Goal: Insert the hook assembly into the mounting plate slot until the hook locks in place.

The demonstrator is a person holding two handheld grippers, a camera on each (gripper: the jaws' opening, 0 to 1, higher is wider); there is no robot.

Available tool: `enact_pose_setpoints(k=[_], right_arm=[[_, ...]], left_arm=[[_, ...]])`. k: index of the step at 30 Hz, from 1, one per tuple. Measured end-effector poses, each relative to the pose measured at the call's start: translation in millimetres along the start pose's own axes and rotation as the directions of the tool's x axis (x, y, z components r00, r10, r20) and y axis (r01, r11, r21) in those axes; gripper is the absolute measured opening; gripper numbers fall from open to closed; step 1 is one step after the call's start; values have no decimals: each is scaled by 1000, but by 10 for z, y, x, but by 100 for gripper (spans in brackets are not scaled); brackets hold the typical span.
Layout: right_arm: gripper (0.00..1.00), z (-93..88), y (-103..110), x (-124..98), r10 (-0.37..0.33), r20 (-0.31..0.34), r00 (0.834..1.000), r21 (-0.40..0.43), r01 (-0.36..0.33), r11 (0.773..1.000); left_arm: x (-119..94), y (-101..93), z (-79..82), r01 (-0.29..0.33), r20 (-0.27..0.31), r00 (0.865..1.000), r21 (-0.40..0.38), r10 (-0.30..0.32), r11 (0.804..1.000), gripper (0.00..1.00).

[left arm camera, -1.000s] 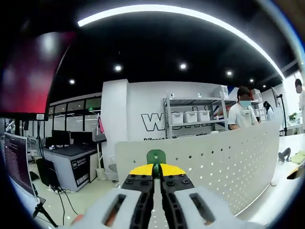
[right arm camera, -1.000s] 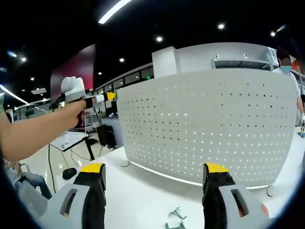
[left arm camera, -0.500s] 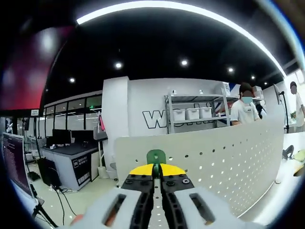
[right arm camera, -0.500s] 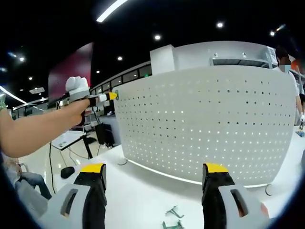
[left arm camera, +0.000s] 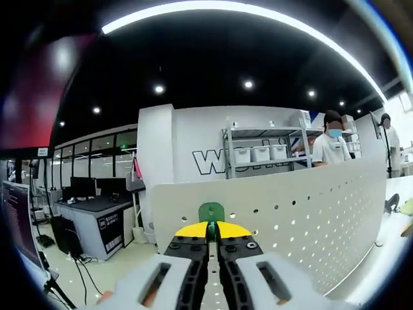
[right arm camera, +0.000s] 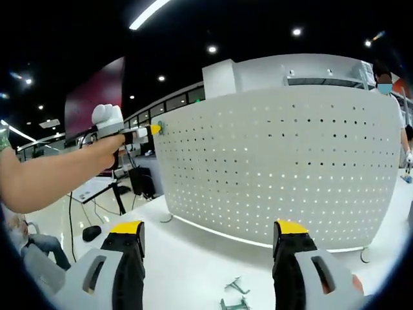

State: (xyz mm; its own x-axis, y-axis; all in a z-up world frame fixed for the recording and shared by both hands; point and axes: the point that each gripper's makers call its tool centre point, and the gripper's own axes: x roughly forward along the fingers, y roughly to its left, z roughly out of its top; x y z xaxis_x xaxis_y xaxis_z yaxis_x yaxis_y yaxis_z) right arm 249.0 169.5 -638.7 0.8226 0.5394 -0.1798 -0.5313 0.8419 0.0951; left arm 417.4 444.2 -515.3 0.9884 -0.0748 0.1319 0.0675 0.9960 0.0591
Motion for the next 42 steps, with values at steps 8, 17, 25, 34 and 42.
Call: enact_pose_setpoints(k=[8,17,25,34,42], right_arm=[[83,-21,-31,-20,-9,-5,1000,1,9,1000],[83,-32,-29,-9,-10,-10,1000,0,10,1000],[82,-37,-31,2,-8,-15,1000,-4,8,1000],[82,-20,-12,13,-4,-14,1000,-10,4,1000],[82,-26,6,21,-1,-19,1000,-12,1,1000]], left_arm=[[38,19,-28,2,-1,1000,4,-2,1000,3],[47,28,-26,6,9,1000,17,-6,1000,3],[44,35,-31,10,19,1000,17,-11,1000,3],[37,32,-31,17,26,1000,16,-17,1000,3],[37,19,-35,24,30,999,17,-24,1000,3]])
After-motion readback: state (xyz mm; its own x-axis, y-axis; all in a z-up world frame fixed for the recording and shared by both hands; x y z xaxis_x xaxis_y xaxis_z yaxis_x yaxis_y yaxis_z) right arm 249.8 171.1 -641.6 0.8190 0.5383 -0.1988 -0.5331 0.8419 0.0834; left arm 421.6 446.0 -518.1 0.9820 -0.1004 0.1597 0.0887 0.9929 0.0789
